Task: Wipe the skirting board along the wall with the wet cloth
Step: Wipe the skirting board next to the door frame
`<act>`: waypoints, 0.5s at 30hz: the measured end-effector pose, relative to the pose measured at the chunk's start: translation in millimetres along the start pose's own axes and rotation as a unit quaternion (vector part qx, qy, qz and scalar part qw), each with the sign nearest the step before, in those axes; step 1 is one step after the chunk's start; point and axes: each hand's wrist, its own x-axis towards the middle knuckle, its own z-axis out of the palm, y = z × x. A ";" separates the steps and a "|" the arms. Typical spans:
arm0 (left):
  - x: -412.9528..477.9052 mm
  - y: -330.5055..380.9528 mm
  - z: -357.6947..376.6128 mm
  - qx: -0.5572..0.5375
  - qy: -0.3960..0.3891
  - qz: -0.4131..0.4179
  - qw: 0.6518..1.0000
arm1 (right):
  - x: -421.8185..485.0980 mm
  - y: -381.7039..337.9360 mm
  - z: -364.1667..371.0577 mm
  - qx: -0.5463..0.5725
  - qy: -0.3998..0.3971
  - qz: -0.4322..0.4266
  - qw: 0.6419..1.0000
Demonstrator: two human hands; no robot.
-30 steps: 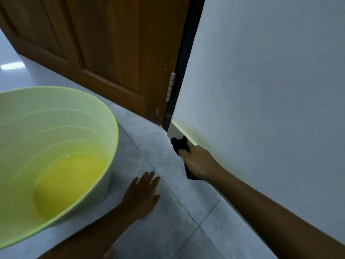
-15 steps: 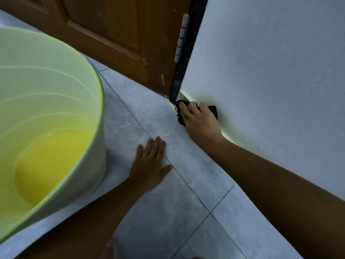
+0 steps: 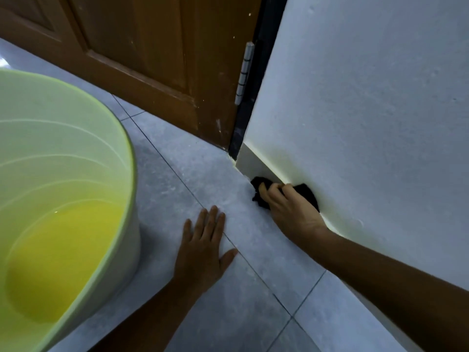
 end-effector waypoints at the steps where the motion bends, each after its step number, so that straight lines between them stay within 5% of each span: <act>1: -0.4 0.3 0.4 0.000 0.001 0.001 1.000 | -0.7 5.9 -3.2 -0.005 0.003 -0.006 1.000; 8: -1.9 -0.4 1.0 -0.001 0.002 0.005 1.000 | 72.5 42.2 -31.9 -0.008 0.039 0.051 0.998; 15: -0.9 -0.8 0.7 -0.005 0.003 0.002 1.000 | 43.7 6.1 -12.9 -0.011 0.008 0.005 1.000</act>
